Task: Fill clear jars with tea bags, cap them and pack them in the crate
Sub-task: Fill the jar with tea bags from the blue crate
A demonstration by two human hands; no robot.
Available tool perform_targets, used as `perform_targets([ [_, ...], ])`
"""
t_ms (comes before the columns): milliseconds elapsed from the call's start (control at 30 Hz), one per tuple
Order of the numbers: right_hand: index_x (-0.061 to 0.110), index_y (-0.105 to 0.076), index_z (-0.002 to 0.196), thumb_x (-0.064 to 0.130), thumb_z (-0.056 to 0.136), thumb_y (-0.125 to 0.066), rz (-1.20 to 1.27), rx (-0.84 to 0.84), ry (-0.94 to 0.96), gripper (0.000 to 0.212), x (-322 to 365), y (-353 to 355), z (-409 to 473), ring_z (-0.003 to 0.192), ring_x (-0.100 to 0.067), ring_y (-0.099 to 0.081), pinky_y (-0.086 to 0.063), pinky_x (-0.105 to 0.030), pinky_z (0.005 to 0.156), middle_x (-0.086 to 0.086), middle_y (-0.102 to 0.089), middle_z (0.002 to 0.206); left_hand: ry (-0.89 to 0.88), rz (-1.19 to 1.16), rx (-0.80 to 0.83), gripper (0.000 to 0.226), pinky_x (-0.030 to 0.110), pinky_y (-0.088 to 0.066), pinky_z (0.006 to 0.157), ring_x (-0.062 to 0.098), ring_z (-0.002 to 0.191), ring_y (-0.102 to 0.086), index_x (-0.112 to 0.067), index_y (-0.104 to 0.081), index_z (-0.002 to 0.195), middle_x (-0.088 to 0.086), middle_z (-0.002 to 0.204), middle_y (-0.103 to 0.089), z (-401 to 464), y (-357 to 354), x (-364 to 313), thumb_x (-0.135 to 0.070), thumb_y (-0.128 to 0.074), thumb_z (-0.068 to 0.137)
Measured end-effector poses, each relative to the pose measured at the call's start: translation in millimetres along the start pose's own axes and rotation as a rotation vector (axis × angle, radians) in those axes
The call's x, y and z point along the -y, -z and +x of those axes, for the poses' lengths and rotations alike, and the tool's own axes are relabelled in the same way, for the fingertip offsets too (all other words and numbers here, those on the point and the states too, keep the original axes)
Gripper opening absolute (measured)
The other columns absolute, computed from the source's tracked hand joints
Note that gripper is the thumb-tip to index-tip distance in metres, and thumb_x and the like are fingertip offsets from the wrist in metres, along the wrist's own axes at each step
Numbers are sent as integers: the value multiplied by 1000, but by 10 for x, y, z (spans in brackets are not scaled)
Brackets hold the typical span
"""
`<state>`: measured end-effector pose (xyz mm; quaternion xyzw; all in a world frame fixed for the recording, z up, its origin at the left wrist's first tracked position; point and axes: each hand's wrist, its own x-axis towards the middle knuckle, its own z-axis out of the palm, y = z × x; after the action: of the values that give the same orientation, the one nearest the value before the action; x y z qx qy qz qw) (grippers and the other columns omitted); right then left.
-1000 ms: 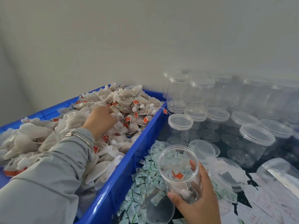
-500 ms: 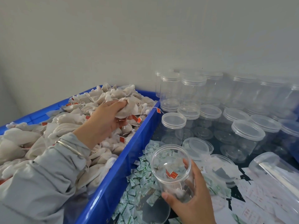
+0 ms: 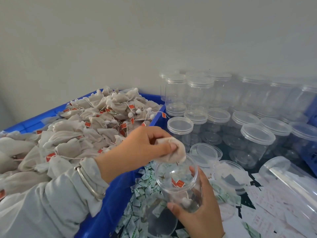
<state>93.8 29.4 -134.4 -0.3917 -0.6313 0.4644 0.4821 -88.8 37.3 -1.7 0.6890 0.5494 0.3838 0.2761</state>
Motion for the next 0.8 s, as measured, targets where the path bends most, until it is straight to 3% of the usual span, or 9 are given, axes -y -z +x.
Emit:
perform_targets([
  [67,39,-39,133,2,52,-90,4,21,-2,103,39,-19,21,115,6,-52,-45,-15,95,21,-52,130,-144,227,-52,5,11,-43,63,6,71,-58,-40,-69,80,-14,80,-65,-24,-68,0,-37,-71,77],
  [133,26,-37,137,-5,54,-87,24,46,-9,101,82,-29,47,115,-5,-58,-49,-32,97,9,-52,133,-230,286,-56,11,9,-42,66,2,77,-59,-30,-73,87,-13,79,-65,-40,-134,-7,-27,-75,77],
  [167,24,-37,137,-6,56,-86,25,60,-13,100,105,-28,54,115,-8,-59,-49,-34,97,7,-52,133,-240,284,-56,14,10,-44,67,3,79,-59,-27,-73,89,-13,81,-66,-44,-157,-8,-25,-76,76],
  [333,26,-38,137,-9,58,-84,60,62,-43,98,112,-10,35,115,-8,-58,-50,-26,93,7,-53,132,-201,116,-37,20,14,-53,74,-1,86,-63,-21,-72,94,-10,92,-66,-39,-208,11,-17,-79,75],
  [467,32,-40,138,-6,53,-86,72,67,-39,104,56,-1,1,112,-5,-57,-54,-17,78,10,-52,132,-205,198,-101,25,6,-49,73,-6,83,-62,-39,-64,83,-15,91,-65,40,-40,99,-17,-75,79],
  [567,32,-42,137,-6,51,-88,88,65,-52,105,14,-3,-7,113,-6,-57,-52,-11,75,12,-51,132,-62,331,-286,24,4,-45,68,-11,77,-59,-39,-65,79,-24,81,-62,158,255,320,-16,-70,83],
  [700,40,-44,132,-2,51,-89,91,50,-49,102,-23,5,0,111,-6,-59,-51,-11,75,17,-53,129,227,356,-568,20,13,-38,64,-3,74,-57,-35,-64,80,-25,75,-59,258,705,729,-16,-64,85],
  [800,47,-44,129,3,51,-90,67,56,-13,100,-29,-13,1,112,-5,-58,-53,-19,84,26,-55,125,356,391,-578,15,13,-36,61,4,78,-57,-29,-64,88,-15,82,-62,262,835,963,-15,-60,87],
])
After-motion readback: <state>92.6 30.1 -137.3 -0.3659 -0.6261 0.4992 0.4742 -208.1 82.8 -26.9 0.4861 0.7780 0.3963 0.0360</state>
